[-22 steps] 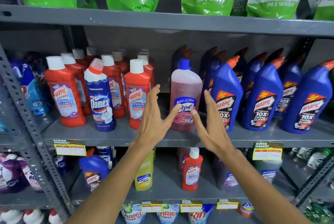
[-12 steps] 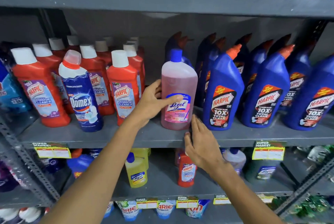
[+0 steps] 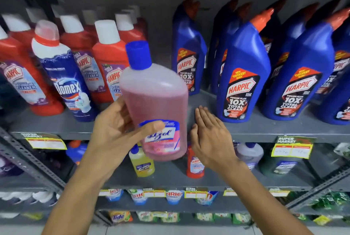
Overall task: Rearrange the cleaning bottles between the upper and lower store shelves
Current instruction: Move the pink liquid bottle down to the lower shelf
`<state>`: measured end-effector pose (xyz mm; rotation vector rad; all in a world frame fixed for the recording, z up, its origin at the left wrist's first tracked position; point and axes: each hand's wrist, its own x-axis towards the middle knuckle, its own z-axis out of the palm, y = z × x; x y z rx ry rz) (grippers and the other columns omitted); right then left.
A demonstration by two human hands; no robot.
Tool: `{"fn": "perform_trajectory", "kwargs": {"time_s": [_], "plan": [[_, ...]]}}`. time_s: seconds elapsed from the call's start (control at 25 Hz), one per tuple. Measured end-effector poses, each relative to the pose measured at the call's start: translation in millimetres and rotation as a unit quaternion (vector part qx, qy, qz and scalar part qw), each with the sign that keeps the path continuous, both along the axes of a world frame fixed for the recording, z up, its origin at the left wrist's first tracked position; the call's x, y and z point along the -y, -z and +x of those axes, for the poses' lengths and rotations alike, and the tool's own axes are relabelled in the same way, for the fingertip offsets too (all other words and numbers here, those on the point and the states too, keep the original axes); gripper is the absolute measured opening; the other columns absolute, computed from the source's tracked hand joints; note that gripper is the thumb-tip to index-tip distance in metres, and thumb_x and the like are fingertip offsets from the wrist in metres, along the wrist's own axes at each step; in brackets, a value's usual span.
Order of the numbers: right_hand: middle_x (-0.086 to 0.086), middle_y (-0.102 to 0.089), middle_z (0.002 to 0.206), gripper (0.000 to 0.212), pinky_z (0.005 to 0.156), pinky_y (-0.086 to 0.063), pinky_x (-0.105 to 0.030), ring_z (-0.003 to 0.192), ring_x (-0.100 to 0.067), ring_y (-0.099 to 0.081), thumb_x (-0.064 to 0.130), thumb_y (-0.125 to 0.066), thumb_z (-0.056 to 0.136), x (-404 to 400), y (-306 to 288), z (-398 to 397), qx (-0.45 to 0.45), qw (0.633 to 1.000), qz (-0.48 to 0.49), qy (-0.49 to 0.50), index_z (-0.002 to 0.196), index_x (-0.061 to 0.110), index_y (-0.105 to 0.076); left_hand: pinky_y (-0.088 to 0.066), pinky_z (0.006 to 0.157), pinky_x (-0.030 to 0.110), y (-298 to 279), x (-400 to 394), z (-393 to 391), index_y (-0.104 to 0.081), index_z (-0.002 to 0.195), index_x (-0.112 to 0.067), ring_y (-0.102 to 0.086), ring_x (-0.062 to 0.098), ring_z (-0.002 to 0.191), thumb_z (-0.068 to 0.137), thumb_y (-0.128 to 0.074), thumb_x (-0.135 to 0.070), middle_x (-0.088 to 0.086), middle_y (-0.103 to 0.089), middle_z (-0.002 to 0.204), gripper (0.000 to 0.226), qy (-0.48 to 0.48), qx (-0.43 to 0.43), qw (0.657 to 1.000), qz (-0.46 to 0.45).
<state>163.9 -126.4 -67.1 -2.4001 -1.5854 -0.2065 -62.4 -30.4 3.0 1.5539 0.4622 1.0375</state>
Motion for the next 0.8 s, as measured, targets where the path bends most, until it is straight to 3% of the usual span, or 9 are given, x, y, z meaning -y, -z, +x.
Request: {"fn": "perform_trajectory", "kwargs": {"time_s": [0.16,0.32,0.4,0.56,0.8], "plan": [[-0.012,-0.03,0.178,0.066,0.137,-0.022,-0.038,0.167,-0.023,-0.027,0.036,-0.023,0.108,-1.7,-0.4,4.8,0.006,1.0,-0.008,-0.017,0.167,0.006,-0.03,-0.064,0.084,0.016,64.8,32.7,-34.6,-0.079,0.118,-0.03,-0.082,0.006,0.101,0.05,-0.105,-0.051,-0.005,-0.086,0.115,0.076,-0.044,-0.072,0.996,-0.023],[-0.011,-0.033,0.177,0.065,0.137,-0.023,-0.036,0.166,-0.022,-0.03,0.034,-0.026,0.108,-5.7,0.2,6.9,0.007,1.0,-0.006,-0.026,0.166,0.006,-0.032,-0.066,0.082,0.022,153.4,37.8,-25.5,-0.081,0.116,-0.034,-0.081,0.011,0.095,0.054,-0.108,-0.026,-0.002,-0.087,0.112,0.068,-0.086,-0.117,0.986,-0.086],[-0.011,-0.036,0.176,0.067,0.137,-0.025,-0.036,0.165,-0.021,-0.033,0.035,-0.025,0.106,-6.1,0.5,6.2,0.005,1.0,0.001,-0.023,0.165,0.006,-0.035,-0.066,0.085,0.025,190.9,31.9,-7.6,-0.077,0.117,-0.032,-0.079,0.013,0.097,0.053,-0.108,-0.025,-0.006,-0.086,0.113,0.071,-0.125,-0.122,0.978,-0.112],[-0.011,-0.04,0.174,0.065,0.136,-0.027,-0.035,0.163,-0.021,-0.036,0.035,-0.028,0.106,-5.2,3.0,6.3,0.008,1.0,0.015,-0.02,0.163,0.006,-0.039,-0.06,0.083,0.014,235.7,22.3,37.0,-0.064,0.115,-0.048,-0.074,-0.001,0.1,0.058,-0.103,-0.02,-0.021,-0.08,0.113,0.074,-0.164,-0.102,0.972,-0.132],[-0.012,-0.041,0.173,0.064,0.136,-0.029,-0.036,0.163,-0.021,-0.037,0.035,-0.031,0.107,-5.9,4.3,6.4,0.005,1.0,0.024,-0.019,0.163,0.005,-0.041,-0.062,0.089,0.018,277.8,10.1,71.4,-0.059,0.124,-0.023,-0.073,0.01,0.104,0.078,-0.091,0.0,-0.009,-0.076,0.114,0.06,-0.164,-0.113,0.973,-0.114]]}}
